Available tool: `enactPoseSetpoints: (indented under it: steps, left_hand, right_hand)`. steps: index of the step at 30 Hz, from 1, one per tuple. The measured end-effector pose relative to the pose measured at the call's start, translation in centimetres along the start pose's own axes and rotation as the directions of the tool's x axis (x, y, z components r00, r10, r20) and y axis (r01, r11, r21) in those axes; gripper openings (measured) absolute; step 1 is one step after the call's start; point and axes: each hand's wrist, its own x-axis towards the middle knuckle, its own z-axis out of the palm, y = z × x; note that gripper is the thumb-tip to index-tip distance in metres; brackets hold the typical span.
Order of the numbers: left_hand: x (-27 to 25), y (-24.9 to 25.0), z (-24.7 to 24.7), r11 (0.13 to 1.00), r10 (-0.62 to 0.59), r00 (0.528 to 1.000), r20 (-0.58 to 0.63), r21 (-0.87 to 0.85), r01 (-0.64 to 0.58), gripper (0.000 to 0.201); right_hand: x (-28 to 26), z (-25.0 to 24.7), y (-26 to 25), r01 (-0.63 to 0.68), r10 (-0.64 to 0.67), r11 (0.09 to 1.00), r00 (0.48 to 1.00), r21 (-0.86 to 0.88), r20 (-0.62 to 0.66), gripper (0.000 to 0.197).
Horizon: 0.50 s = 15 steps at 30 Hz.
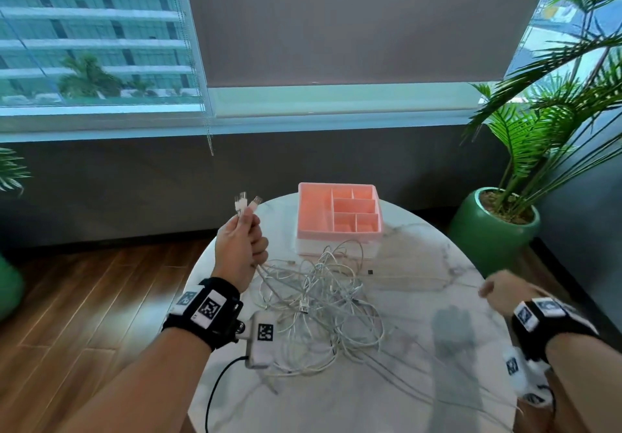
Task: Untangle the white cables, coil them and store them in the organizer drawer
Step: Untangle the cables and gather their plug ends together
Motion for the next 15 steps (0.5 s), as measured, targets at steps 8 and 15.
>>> enactPoseSetpoints:
  steps: [8,15]
  left_hand:
    - [-0.8,1.5,5.2,0.997,0.03,0.979,0.2,-0.072,-0.016,0.038]
    - [-1.0,0.4,6.7,0.998,0.04,0.979,0.2,-0.064,-0.028,0.037]
  right_hand:
    - [-2.3,1.4,-7.4,0.282,-0.286,0.948,0.958,0.15,0.004,0.028]
    - [-11.8,-0.1,-22.7,0.674,-0.78,0.56,0.625,0.482,0.031,0.047]
